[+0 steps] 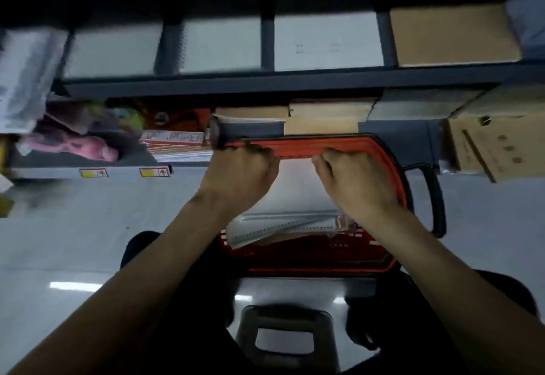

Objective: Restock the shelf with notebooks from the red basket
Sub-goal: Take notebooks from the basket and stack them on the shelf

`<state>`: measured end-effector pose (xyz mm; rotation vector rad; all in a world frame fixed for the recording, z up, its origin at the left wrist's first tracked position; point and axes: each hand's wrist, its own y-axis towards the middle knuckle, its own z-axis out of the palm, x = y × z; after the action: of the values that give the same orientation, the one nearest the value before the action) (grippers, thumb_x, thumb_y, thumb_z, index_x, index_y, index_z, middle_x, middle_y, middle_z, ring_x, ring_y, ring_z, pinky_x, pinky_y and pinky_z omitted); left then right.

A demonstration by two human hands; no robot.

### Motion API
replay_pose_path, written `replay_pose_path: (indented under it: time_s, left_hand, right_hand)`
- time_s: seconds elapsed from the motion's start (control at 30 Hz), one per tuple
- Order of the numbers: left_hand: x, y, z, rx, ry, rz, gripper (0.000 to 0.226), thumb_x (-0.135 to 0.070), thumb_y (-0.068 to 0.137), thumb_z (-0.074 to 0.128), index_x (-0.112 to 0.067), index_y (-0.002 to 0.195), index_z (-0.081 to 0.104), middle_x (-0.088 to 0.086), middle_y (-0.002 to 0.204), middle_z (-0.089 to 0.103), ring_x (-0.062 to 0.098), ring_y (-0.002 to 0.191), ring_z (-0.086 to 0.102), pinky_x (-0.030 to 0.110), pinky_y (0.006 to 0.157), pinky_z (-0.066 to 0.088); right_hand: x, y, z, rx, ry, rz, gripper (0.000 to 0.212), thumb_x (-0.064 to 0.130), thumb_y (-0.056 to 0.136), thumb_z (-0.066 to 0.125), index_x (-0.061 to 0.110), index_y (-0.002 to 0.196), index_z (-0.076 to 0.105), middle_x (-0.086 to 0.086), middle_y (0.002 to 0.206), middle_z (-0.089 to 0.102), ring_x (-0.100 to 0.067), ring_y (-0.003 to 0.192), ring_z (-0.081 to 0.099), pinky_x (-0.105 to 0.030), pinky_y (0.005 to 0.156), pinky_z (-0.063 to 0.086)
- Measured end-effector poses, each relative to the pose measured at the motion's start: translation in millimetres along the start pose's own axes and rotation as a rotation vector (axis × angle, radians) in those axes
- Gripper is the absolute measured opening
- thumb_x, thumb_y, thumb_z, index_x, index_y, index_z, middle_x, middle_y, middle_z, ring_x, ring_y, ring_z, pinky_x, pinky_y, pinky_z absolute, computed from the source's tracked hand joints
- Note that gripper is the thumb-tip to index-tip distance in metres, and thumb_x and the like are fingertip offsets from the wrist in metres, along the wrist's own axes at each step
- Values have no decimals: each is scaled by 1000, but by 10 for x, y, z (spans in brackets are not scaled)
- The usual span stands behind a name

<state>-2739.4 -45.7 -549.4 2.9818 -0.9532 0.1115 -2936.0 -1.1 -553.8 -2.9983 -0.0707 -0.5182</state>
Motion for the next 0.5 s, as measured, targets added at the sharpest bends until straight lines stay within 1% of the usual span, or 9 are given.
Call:
replay_pose_path:
  time_s: [0.07,0.1,0.13,0.17,0.2,0.27,0.33,0.4,0.5]
  left_hand:
    - [7,-60,422,117,35,30,30,-36,95,44,-16,103,65,9,96,69,29,84,67,36,70,54]
    - [1,-109,591,184,39,43,34,-39,96,43,-19,118,61,8,110,66,29,97,65,39,79,54]
    - [-7,-162,731,245,39,56,37,-40,97,43,-21,125,56,7,117,64,29,104,63,40,84,53]
    - [-19,-234,849,295,57,64,37,-39,98,42,-21,127,55,6,118,63,28,106,62,39,85,53]
    - [-37,-312,928,306,80,69,35,-37,98,42,-21,127,54,6,118,63,28,106,62,39,84,53]
    - [-66,-495,980,240,82,58,33,-34,99,42,-19,126,55,7,116,63,29,104,62,38,81,51]
    - [-144,-704,852,215,53,26,31,-33,98,43,-19,122,56,7,113,65,29,101,63,37,78,51]
    - [-186,-873,798,170,57,39,29,-33,98,42,-19,119,57,7,110,65,29,98,64,38,76,51]
    - [-199,-960,715,103,79,68,30,-33,98,41,-18,118,56,7,109,65,29,99,64,40,79,54]
  right_hand:
    - [-34,-10,414,137,-30,-25,37,38,103,37,15,90,63,-9,77,67,-29,73,65,-29,55,38]
    - [-31,-34,590,220,-26,-25,35,39,102,37,17,94,63,-8,85,68,-29,81,66,-31,62,45]
    - [-26,-64,729,292,-26,-16,32,39,101,37,20,97,63,-7,92,69,-29,87,66,-34,70,51]
    - [-20,-126,837,340,-32,-5,30,38,100,37,22,101,63,-6,99,69,-29,92,65,-37,76,53]
    - [-26,-195,936,346,-44,-2,29,37,99,38,24,103,63,-5,104,69,-29,94,65,-39,79,54]
    - [-9,-316,1019,281,-58,-14,27,34,97,39,24,104,63,-5,106,69,-29,96,65,-41,81,55]
    - [88,-515,976,229,-29,-3,24,33,95,41,25,101,63,-5,101,70,-30,93,65,-41,80,55]
    - [218,-703,913,171,-3,-5,23,33,93,42,26,99,63,-3,96,70,-30,90,65,-41,78,55]
    - [343,-820,835,91,0,-59,23,33,97,41,26,98,63,-1,88,66,-27,84,63,-34,69,49]
